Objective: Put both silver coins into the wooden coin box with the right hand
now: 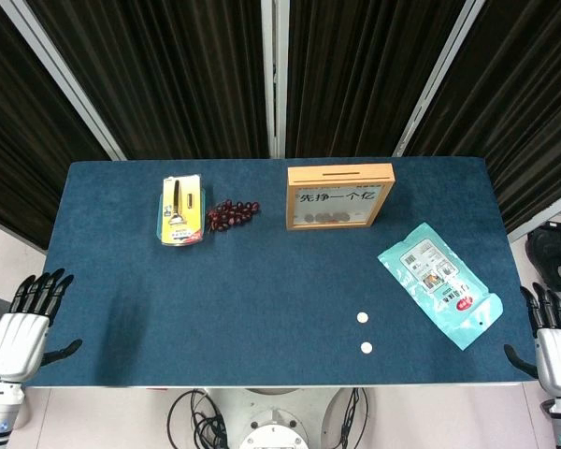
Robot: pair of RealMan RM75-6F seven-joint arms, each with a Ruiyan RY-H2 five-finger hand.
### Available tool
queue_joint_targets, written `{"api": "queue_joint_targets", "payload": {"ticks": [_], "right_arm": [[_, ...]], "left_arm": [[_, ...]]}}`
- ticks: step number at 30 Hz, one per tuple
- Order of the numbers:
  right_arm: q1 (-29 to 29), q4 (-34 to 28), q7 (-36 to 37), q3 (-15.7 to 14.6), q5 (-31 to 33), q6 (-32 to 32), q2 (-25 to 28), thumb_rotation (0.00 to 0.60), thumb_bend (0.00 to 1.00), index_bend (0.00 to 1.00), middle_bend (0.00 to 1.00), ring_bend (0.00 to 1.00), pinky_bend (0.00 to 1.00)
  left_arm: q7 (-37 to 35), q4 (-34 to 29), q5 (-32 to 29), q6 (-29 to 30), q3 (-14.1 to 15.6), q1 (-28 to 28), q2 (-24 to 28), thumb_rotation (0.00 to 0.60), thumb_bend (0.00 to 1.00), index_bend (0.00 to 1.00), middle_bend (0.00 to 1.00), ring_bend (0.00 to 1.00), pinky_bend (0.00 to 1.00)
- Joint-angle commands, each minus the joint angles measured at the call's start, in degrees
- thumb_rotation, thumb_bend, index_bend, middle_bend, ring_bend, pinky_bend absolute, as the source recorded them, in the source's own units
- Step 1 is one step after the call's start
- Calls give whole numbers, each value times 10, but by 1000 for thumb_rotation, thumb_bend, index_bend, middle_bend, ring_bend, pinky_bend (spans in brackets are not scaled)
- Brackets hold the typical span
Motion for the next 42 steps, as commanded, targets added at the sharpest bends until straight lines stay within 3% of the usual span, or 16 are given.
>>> {"api": "queue_joint_targets", "payload": {"ticks": [1,13,27,42], "right_arm": [[2,0,-1,-1,-1,-3,-1,600,153,0,0,0,0],[16,4,-7,-25,-71,-6,-16,600,153,0,0,0,0],[89,8,-57,-61,-199,-82,-54,600,174,1,0,0,0],[156,61,-51,-79,-215,-174,-105,600,177,187,0,0,0]], "left_arm": [[2,-1,1,0,1,0,-1,600,12,0,0,0,0],[1,12,-1,-3,1,0,-11,600,13,0,0,0,0],[-4,46,-15,-7,-6,-2,-31,600,12,0,0,0,0],[-27,64,-23,-5,-6,1,-34,600,12,0,0,0,0]]}}
